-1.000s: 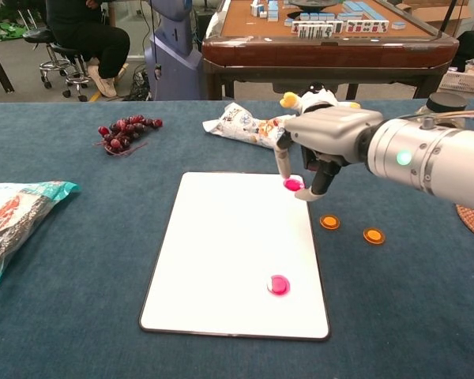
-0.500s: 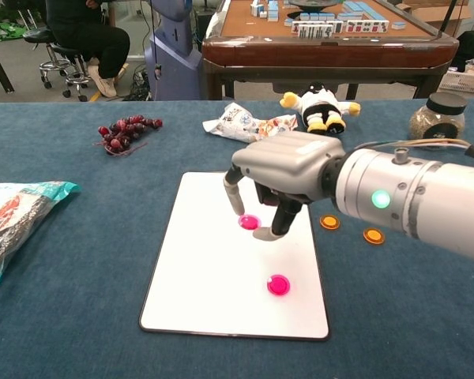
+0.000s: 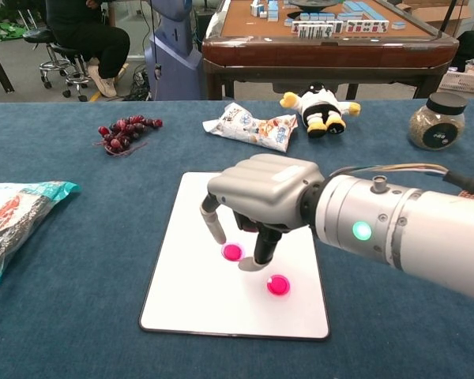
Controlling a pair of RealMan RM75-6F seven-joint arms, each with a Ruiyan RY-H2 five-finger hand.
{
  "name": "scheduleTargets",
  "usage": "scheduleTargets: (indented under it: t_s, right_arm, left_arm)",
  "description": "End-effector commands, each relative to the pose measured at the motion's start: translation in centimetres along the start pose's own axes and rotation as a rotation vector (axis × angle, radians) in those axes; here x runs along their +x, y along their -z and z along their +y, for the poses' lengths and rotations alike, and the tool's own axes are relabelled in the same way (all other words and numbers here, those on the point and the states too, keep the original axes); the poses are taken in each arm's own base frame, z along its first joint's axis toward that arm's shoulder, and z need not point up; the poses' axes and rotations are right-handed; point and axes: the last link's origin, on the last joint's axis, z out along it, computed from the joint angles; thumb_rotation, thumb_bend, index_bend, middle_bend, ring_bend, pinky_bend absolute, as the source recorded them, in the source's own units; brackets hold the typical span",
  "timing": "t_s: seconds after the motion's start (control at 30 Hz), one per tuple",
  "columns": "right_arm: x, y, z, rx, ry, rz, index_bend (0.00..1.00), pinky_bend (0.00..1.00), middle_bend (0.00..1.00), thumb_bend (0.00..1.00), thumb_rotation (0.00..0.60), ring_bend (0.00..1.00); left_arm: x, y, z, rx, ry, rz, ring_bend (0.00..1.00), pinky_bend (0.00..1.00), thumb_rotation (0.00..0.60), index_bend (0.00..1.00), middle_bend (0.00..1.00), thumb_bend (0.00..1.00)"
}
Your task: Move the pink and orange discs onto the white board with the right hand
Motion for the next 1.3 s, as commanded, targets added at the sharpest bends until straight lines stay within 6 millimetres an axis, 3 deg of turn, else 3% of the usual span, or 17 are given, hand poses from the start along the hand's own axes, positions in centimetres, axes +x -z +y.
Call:
scheduleTargets:
  t_s: [0.03,0.13,0.47,0.67,0.97,1.3]
  right_arm:
    - [0.0,0.0,-0.1,0.002,0.000,0.001,0.48,1.00,1.00,0.04,0.600,1.00]
    - [0.0,-0.1,-0.2,0.003,-0.002,0.006,0.45,1.00,1.00,0.00,0.600,1.00]
    - [0.0,-0.1,0.7,-0.023,0.000,0.011,0.45,1.00,1.00,0.00,0.600,1.00]
    - [0.1,0.6,3.3,-0.094,0.020,0.013,0.45,1.00,1.00,0.00,0.600,1.00]
    - [-0.6,2.1,8.0,-0.227,0.031,-0.003,0.45,1.00,1.00,0.12,0.600,1.00]
    - [-2.1,2.5,10.9,-0.311,0.020,-0.045,0.45,1.00,1.00,0.17,0.600,1.00]
  left_arm:
    - [0.0,0.0,0.0,-0.001,-0.001,-0.002,0.44,0.59,0.600,0.40,0.52,0.49]
    - [-0.1,0.0,0.0,0.000,-0.002,-0.003,0.44,0.59,0.600,0.40,0.52,0.49]
    - [0.1,0.0,-0.1,0.003,0.000,0.001,0.44,0.59,0.600,0.40,0.52,0.49]
    - [0.0,0.0,-0.1,0.002,-0.001,0.000,0.44,0.59,0.600,0.40,0.52,0.49]
    - [-0.4,0.0,0.2,-0.006,-0.012,-0.013,0.44,0.59,0.600,0.40,0.52,0.49]
    - [-0.5,-0.1,0.0,0.003,-0.010,-0.015,0.44,0.59,0.600,0.40,0.52,0.49]
